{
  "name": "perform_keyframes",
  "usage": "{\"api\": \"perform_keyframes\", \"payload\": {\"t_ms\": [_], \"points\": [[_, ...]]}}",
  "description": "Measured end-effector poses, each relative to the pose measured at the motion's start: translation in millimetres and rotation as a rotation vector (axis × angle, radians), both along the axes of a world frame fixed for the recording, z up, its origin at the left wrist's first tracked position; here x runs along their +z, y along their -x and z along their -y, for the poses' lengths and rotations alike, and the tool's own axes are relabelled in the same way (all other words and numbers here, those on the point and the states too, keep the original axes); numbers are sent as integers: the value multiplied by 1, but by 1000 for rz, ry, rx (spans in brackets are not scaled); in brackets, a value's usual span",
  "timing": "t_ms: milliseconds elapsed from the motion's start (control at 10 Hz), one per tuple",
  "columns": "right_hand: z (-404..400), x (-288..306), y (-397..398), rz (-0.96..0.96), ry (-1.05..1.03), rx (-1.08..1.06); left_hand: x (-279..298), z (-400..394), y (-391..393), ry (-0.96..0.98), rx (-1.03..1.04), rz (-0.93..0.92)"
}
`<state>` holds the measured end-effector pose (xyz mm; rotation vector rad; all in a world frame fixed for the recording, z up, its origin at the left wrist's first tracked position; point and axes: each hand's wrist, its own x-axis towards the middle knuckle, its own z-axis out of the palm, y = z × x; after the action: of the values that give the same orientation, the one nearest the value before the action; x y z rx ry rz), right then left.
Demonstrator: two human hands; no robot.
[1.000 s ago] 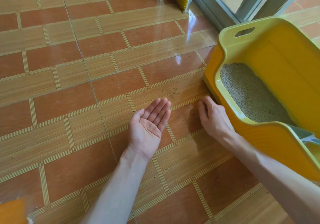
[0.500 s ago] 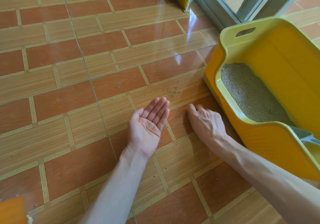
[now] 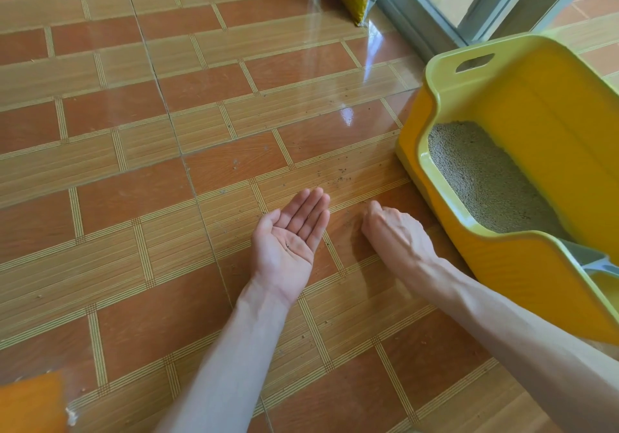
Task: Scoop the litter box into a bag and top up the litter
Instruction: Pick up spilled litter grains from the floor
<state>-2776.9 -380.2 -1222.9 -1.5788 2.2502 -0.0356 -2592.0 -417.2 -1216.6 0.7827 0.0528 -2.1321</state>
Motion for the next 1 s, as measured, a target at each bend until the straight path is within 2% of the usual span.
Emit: {"api": "perform_keyframes", "payload": {"t_ms": [100,200,300,400,600,900,1000], "points": [[-5,1,-7,-13,148,87,0,-1,1,-1,4,2],[-13,17,-35,86,319,152,-1,-1,3,-6,22,11],[-15,35,-67,203,343,227,-4,0,5,-31,32,14],[-9,43,-89,219,291,298,-4,-1,6,-47,26,-23],[-1,40,-96,135,256,353,3,-3,7,-13,11,-49],[-20,38,-78,162,462,338,5,-2,5,-60,26,-88],[-28,29,-51,82,525,273,4,-2,3,-30,13,-83]]}}
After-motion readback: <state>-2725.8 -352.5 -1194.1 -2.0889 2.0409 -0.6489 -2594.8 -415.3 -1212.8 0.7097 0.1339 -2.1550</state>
